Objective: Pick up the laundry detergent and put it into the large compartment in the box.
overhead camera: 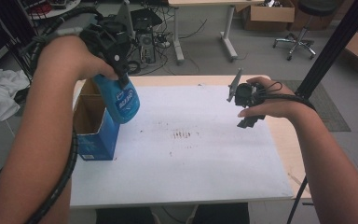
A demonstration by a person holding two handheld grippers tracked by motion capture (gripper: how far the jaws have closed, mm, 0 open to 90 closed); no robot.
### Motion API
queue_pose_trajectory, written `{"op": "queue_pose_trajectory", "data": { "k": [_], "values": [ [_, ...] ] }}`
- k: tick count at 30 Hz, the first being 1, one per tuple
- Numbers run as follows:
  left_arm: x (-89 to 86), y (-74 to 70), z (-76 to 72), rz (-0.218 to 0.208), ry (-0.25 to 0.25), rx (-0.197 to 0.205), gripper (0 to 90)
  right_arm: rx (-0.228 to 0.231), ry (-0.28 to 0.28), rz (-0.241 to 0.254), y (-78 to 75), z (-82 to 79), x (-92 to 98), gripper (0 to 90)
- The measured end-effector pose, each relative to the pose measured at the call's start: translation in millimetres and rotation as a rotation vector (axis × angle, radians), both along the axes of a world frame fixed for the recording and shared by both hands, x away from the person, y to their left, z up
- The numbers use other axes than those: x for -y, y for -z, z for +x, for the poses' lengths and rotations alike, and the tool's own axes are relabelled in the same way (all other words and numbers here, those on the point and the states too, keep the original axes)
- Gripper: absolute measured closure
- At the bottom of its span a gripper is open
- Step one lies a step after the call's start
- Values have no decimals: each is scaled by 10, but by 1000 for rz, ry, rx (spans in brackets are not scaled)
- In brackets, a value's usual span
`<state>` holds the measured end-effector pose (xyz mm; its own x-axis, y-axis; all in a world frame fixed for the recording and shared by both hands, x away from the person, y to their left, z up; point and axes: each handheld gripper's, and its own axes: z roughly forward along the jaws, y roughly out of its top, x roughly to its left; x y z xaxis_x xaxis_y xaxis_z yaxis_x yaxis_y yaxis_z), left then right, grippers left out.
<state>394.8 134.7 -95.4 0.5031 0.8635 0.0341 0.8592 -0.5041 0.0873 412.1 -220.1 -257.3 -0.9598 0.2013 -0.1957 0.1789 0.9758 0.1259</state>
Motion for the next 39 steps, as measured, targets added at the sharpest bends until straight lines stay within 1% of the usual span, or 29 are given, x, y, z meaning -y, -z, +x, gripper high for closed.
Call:
{"op": "queue_pose_trajectory", "data": {
  "k": [3, 6, 9, 13, 14, 15, 18, 20, 23, 26, 33, 39],
  "values": [
    [-81, -66, 20, 15, -27, 2, 390, -2, 4, 3, 1, 18, -2, 154],
    [-169, -106, 48, 16, -62, 0, 390, -2, 5, 13, -2, 39, -7, 154],
    [-259, -120, 88, 15, -90, -4, 390, -1, 5, 10, -2, 49, -21, 154],
    [-383, -122, 139, 16, -146, 0, 390, -1, 0, 6, 1, 56, -38, 154],
    [-427, -115, 157, 15, -178, 1, 391, -2, 2, 9, 7, 55, -42, 154],
    [-454, -110, 168, 16, -195, 1, 391, -2, -5, 1, 9, 60, -49, 154],
    [-558, -67, 205, 20, -235, -4, 391, -4, -6, 4, 35, 61, -67, 154],
    [-604, -39, 223, 27, -257, -6, 391, -5, -10, -3, 50, 68, -85, 154],
    [-687, 6, 257, 37, -311, -11, 391, -8, -16, -5, 64, 79, -111, 154],
    [-756, 33, 278, 44, -353, -9, 391, -10, -20, -5, 77, 90, -132, 154],
    [-884, 94, 297, 52, -419, -18, 391, -13, -27, -5, 83, 87, -170, 154],
    [-982, 172, 303, 44, -449, -20, 391, -16, -22, -6, 86, 105, -176, 154]
  ]
}}
